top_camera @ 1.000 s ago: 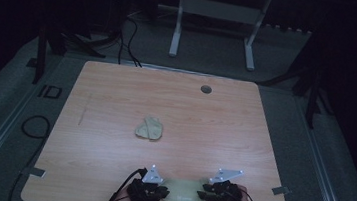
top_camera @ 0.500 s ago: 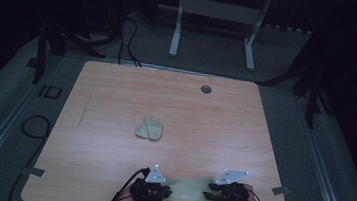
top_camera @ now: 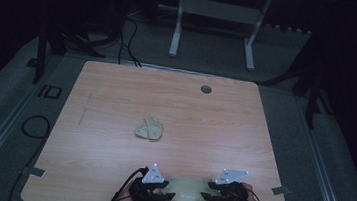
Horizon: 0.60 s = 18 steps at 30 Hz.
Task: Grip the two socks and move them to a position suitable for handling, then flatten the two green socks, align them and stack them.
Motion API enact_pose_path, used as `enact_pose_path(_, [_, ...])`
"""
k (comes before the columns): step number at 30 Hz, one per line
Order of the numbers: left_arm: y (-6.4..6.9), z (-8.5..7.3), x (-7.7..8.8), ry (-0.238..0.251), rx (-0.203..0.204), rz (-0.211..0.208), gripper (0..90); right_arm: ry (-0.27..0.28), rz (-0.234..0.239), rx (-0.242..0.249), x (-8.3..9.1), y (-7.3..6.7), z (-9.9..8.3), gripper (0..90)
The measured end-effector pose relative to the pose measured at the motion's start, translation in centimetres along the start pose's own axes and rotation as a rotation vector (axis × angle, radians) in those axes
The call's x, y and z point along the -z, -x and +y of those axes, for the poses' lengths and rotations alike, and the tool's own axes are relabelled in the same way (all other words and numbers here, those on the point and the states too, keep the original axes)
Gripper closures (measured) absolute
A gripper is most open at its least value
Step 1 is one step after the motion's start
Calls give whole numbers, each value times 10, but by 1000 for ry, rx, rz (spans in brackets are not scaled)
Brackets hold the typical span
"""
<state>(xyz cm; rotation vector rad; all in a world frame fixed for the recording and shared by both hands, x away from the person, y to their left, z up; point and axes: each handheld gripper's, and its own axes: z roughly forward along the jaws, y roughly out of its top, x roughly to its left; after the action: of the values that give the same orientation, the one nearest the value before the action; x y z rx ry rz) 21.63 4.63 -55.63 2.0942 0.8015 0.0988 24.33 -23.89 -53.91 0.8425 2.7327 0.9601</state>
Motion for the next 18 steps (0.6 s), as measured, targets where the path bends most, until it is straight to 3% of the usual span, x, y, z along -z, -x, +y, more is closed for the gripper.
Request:
enact_pose_path(5, [-4, 3, 8, 23, -4, 5, 404, 11, 4, -11, 2, 0, 7, 485])
enact_pose_path(9, [-8, -1, 16, 8, -33, 27, 381, 17, 13, -32, 6, 3, 10, 444])
enact_pose_path(11, [-12, -3, 20, 0, -30, 48, 372, 15, 3, -37, 9, 6, 9, 445])
enact_pose_path(14, [-18, -8, 28, 20, -5, 52, 358, 9, -15, -41, 13, 8, 7, 445])
enact_pose_path(18, [-24, -13, 37, 35, -3, 45, 313, 8, -31, -55, 17, 11, 4, 446])
